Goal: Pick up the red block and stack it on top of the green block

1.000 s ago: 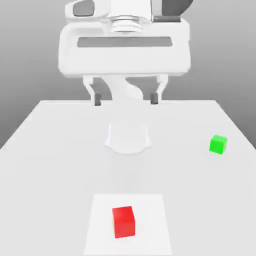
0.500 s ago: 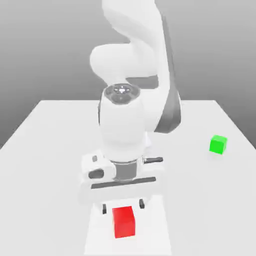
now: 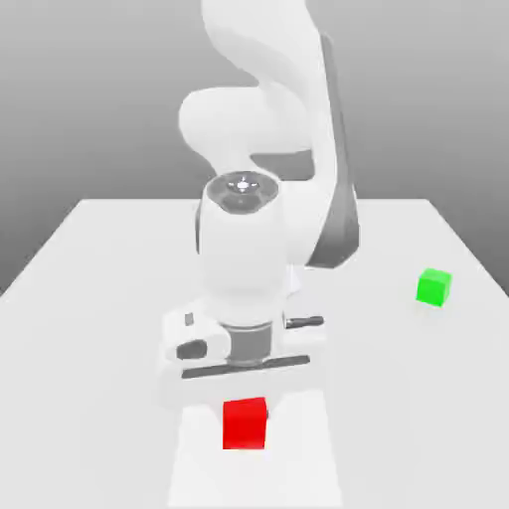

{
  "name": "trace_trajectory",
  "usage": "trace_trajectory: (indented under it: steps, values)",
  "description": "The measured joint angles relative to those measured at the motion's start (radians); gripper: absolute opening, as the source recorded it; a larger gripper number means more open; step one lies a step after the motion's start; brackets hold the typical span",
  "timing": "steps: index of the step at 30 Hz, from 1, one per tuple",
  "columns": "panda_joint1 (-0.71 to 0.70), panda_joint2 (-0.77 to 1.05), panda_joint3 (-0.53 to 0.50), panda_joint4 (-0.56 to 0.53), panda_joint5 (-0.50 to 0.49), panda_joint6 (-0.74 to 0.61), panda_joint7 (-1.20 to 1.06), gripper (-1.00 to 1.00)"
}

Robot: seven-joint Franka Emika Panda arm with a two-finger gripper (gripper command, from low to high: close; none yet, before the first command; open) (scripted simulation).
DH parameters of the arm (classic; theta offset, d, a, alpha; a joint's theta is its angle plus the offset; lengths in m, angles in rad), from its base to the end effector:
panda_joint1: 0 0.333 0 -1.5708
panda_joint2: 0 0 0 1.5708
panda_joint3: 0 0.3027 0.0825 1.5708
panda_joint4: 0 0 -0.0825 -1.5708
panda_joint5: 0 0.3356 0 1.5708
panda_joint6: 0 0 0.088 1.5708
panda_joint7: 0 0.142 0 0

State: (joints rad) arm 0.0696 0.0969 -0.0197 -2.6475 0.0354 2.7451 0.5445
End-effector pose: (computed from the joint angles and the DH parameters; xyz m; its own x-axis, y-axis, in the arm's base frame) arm 0.4049 0.0191 0.2068 0.8642 -0.5030 -0.0056 -0.5031 -0.8642 -0.0104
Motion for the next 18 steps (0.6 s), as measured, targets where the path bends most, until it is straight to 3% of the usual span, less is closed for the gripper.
trace_trajectory:
  steps: [10,18]
  values:
    - [0.447,-0.156,0.228,-0.093,0.145,-0.049,-0.152,-1.00]
    - [0.722,-0.267,0.426,-0.170,0.210,-0.076,-0.238,-1.00]
